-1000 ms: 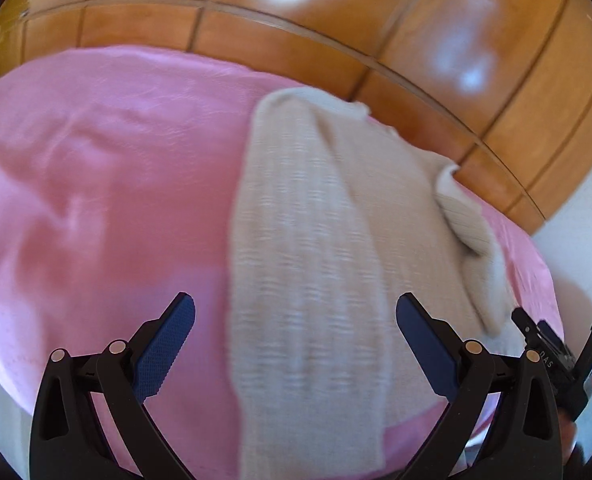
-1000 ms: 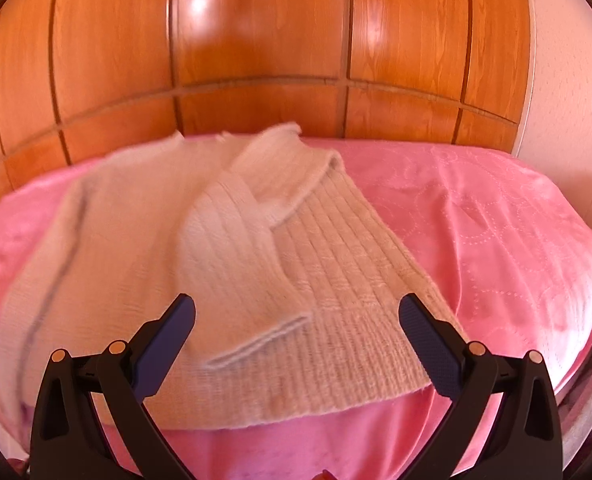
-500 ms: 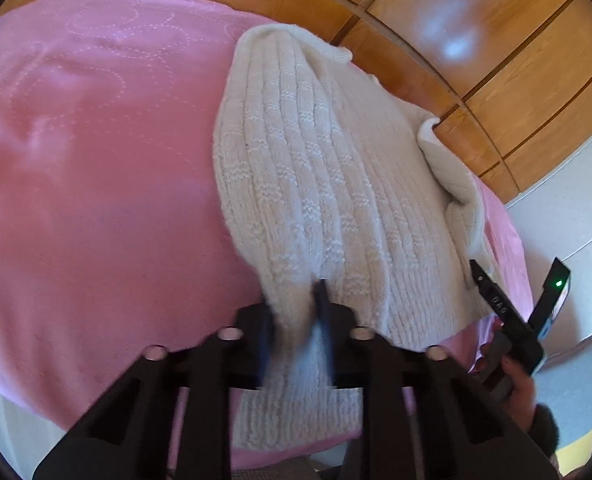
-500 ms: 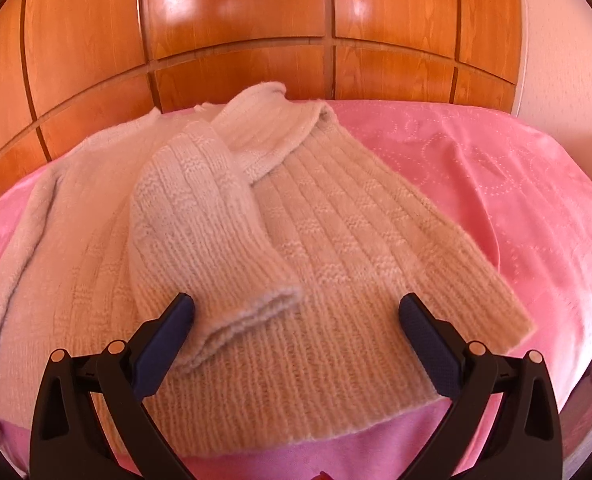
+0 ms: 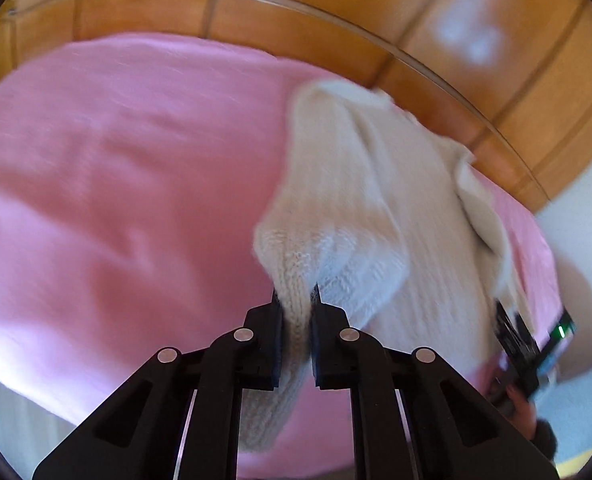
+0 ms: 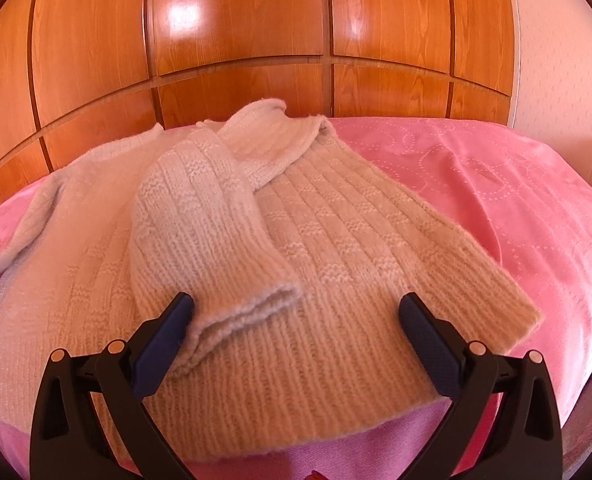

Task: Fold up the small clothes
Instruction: 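Grasp the straight sweater sleeve cuff with the left gripper and lift, then pull the sleeve outward from the body and open the left gripper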

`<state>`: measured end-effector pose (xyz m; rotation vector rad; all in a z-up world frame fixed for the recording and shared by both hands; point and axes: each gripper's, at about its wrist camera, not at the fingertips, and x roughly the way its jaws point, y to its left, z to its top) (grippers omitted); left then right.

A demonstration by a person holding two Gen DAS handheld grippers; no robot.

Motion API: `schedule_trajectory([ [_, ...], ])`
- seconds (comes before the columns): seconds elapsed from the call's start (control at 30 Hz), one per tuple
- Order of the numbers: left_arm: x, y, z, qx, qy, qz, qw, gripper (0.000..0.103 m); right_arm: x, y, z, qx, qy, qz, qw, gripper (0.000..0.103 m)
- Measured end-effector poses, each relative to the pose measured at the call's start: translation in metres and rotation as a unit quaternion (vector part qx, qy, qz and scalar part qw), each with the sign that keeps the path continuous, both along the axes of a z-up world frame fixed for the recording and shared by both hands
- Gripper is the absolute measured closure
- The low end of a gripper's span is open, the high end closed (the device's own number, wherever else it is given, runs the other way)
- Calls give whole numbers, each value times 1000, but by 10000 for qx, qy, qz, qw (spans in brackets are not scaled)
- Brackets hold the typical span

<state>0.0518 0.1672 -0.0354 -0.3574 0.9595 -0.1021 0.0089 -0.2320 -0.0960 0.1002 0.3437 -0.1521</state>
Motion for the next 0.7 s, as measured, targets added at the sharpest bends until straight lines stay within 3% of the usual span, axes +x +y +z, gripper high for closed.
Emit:
schedule_trajectory([
  [0.1,21,28,9,681,-53,297,9972,94,-1,0,-1,3,-37,6,10000,2],
  [0.23,56,68,14,1625,-91,677,9844,94,-1,-1,-2,24,-65,21,10000,2],
  [0.33,82,103,14,1996,-18,1064,9741,94,-1,-1,-2,31,-75,22,10000,2],
  [0.47,117,140,5,2941,-35,1416,9452,94,1,0,-3,29,-99,11,9999,2],
  [0.57,137,158,-5,3305,12,1551,9310,94,0,1,-4,18,-126,-1,9999,2],
  [0.67,158,170,-29,3653,383,1699,9145,94,-1,1,-5,7,-149,-6,9999,2],
  [0.7,161,172,-35,3664,471,1736,9129,94,-1,1,-5,6,-156,-9,9999,2],
])
